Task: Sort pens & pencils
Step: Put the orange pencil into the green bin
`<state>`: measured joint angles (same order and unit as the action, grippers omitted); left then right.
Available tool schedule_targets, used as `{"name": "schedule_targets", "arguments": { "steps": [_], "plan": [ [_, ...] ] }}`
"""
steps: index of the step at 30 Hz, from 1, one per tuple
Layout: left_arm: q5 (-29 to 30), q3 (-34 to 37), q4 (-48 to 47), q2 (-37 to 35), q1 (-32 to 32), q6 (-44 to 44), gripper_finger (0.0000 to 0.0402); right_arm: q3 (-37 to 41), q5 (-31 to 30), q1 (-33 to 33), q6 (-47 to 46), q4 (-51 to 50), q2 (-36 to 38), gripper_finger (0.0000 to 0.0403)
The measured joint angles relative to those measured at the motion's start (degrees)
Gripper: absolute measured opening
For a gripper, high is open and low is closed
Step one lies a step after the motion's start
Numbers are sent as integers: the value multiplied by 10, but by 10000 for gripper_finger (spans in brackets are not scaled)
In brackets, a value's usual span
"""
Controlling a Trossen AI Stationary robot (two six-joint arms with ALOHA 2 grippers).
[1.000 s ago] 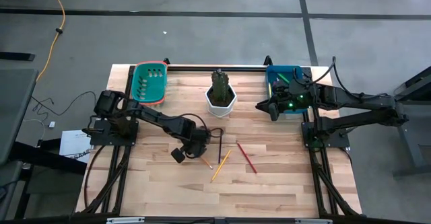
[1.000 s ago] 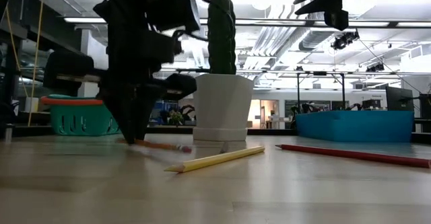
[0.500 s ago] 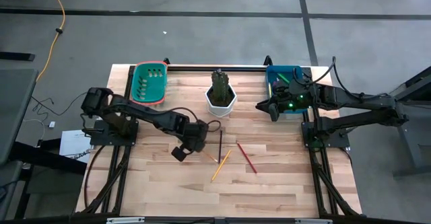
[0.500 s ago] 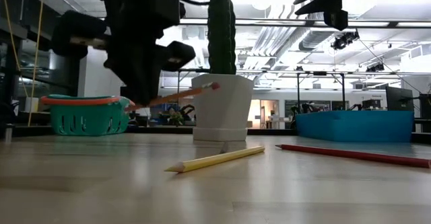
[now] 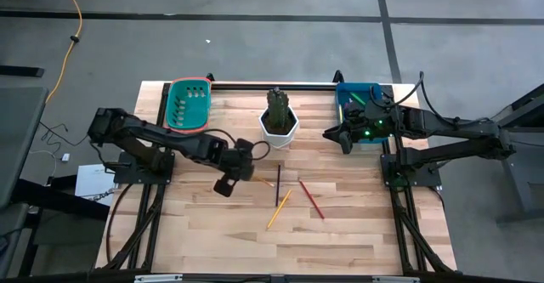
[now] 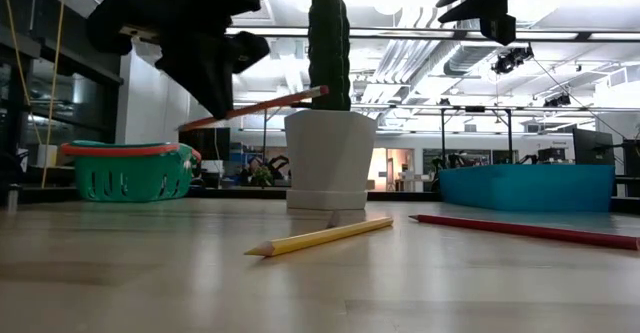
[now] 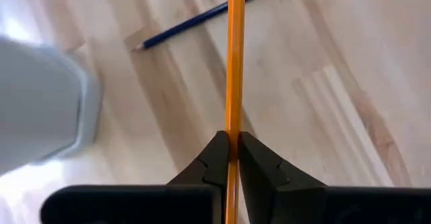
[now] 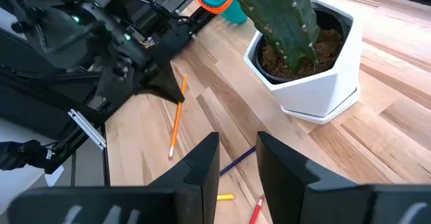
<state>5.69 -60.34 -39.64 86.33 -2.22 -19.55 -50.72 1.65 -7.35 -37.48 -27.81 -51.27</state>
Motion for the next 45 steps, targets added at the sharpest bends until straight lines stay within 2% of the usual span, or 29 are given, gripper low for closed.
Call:
{"name": "schedule_targets", "arguments": {
  "steps": [8,14,25,45],
  "plan": [
    [23,0,-42,-54,49,54,28,0,0,0,5,0,0,89],
    [50,0,-75,-113,103,66,22,0,0,0,15,-2,0,89],
    [60,0,-121,-213,248,78,27,0,0,0,19,-2,0,89],
    [53,0,-155,-233,527,86,28,0,5,0,14,-2,0,89]
  ]
}}
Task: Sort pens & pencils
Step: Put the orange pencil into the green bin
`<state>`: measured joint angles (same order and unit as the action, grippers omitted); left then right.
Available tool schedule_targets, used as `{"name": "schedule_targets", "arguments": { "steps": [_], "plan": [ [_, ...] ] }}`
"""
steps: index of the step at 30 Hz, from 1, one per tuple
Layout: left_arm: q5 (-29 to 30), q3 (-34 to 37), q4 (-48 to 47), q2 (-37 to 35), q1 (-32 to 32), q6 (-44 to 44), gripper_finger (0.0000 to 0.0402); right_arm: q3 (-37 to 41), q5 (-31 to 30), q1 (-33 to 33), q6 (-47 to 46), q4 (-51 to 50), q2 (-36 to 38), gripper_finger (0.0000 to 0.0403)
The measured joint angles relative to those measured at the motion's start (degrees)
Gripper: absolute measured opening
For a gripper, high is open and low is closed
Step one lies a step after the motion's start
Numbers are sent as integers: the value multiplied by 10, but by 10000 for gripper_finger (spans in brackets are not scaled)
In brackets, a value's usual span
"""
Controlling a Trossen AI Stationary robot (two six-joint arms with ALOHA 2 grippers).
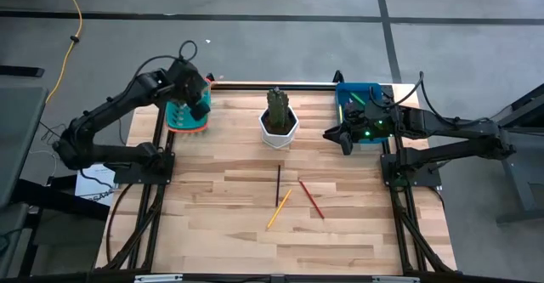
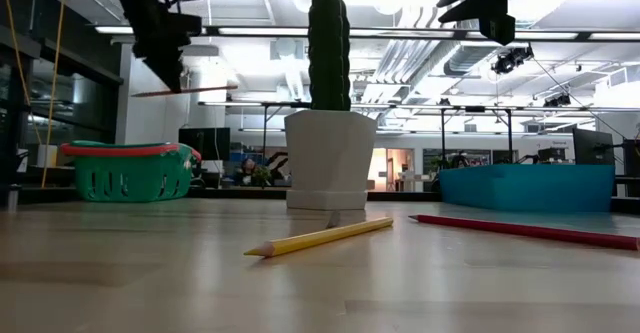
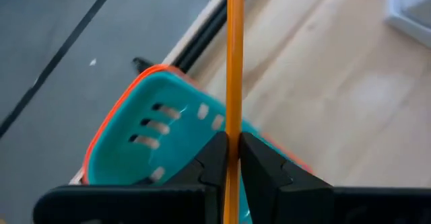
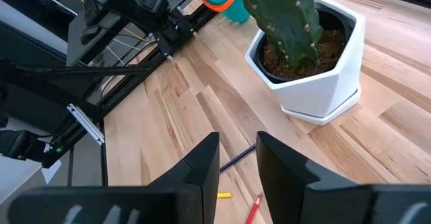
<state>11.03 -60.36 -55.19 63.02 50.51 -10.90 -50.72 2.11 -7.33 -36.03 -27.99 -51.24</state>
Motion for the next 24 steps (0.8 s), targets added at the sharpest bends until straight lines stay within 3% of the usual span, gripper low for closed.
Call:
{"name": "schedule_targets", "arguments": {
  "steps": [6,18,24],
  "plan": [
    [-23,0,14,1,51,8,28,0,0,15,0,6,0,89],
    [-39,1,0,16,49,95,28,0,0,44,3,18,0,89],
    [-16,1,-36,16,50,162,28,0,0,44,9,18,0,89]
  ]
}}
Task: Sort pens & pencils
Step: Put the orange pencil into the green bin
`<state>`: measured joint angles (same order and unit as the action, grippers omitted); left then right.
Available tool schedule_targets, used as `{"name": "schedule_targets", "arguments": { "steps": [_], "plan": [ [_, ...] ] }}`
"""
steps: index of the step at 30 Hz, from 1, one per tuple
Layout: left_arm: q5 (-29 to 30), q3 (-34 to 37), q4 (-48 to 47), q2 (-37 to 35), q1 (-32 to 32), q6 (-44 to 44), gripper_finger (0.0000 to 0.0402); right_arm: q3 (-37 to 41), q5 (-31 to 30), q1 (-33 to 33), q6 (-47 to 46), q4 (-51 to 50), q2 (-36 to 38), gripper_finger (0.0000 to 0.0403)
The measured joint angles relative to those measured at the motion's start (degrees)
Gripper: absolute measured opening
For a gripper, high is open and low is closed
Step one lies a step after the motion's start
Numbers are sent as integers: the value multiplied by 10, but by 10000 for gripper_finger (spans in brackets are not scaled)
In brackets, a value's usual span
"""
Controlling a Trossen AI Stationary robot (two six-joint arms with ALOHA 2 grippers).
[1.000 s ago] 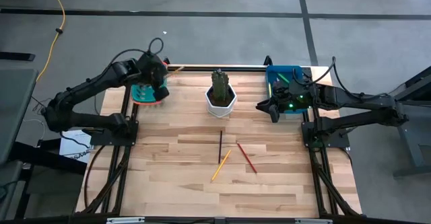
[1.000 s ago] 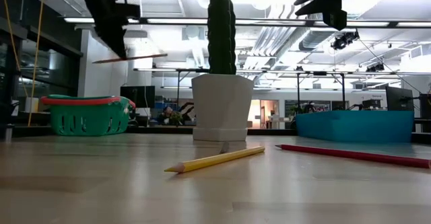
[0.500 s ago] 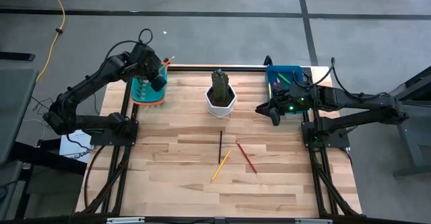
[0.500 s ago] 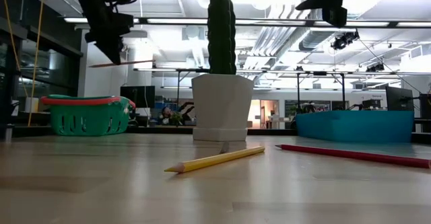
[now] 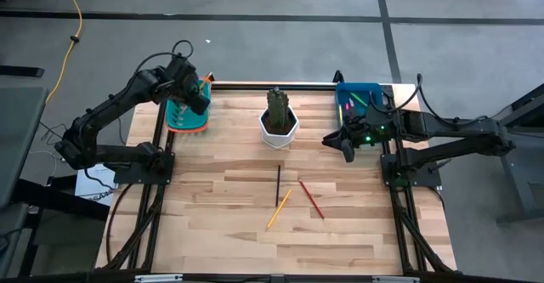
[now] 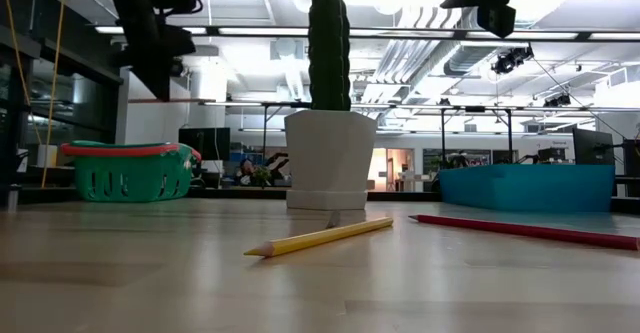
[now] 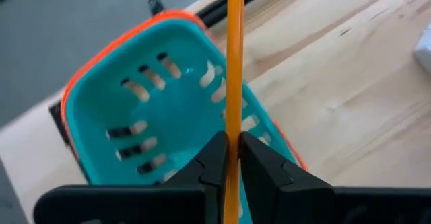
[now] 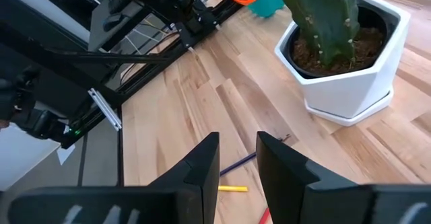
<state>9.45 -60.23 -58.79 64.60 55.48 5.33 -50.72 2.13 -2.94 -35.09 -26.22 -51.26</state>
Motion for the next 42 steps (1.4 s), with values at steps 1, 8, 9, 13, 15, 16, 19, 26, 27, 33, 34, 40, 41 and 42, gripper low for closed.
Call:
{"name": "schedule_targets", "arguments": {
  "steps": [1,8,9,13,15,16,19,26,27,33,34,40,41,42],
  "plan": [
    [2,0,-6,0,0,8,28,0,0,0,3,0,0,89],
    [5,0,-38,0,0,55,28,0,0,0,5,5,0,89],
    [5,0,-41,0,0,61,28,0,0,0,5,8,0,89],
    [7,0,-48,0,0,78,28,0,0,0,0,13,0,89],
    [12,0,-49,0,0,101,28,0,4,0,0,13,0,89],
    [13,0,-49,0,0,114,28,0,10,0,0,12,0,89],
    [14,0,-50,0,0,150,28,0,15,0,1,13,0,89],
    [30,0,-69,2,-9,240,28,0,36,0,6,25,0,89],
    [31,0,-74,2,-9,251,28,0,40,0,9,26,0,89],
    [31,0,-77,2,-9,313,28,0,46,0,33,26,0,89],
    [31,0,-77,2,-9,320,28,0,47,0,38,26,0,89],
    [32,0,-73,2,-9,338,28,0,55,0,47,25,0,89],
    [32,0,-73,2,-9,341,28,0,55,0,51,25,0,89],
    [31,0,-73,2,-9,343,28,0,55,0,53,25,0,89]
  ]
}}
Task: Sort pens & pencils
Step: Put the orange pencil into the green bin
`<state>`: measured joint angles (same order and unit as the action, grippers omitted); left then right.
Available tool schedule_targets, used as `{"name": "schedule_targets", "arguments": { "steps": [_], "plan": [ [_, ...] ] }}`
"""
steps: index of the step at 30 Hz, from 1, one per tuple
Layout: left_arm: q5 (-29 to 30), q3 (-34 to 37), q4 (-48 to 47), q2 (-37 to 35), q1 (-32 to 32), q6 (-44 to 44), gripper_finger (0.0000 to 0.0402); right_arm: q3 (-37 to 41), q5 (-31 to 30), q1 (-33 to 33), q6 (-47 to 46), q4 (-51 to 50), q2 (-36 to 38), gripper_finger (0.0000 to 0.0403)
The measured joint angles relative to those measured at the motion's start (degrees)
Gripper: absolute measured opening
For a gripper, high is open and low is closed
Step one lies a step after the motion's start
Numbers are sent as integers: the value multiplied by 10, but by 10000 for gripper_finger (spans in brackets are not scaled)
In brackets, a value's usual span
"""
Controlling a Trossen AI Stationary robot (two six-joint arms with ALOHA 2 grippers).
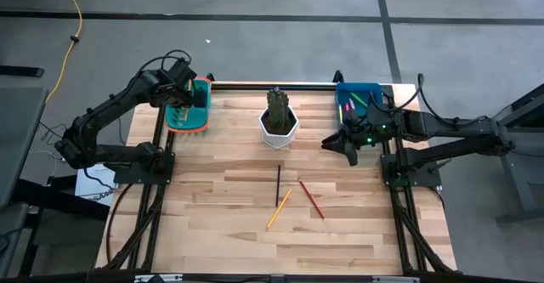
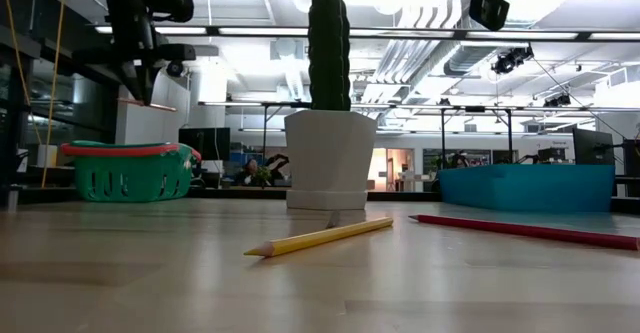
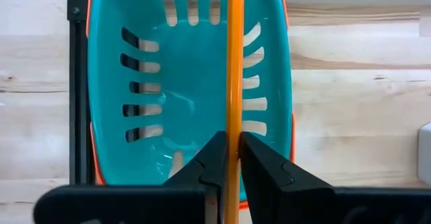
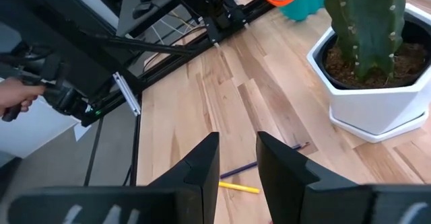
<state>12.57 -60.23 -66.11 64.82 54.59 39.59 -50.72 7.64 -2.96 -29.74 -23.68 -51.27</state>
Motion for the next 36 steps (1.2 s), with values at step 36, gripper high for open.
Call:
{"name": "schedule_targets", "arguments": {
  "steps": [36],
  "plan": [
    [25,0,59,45,-8,29,28,0,7,0,18,-10,0,89]
  ]
}}
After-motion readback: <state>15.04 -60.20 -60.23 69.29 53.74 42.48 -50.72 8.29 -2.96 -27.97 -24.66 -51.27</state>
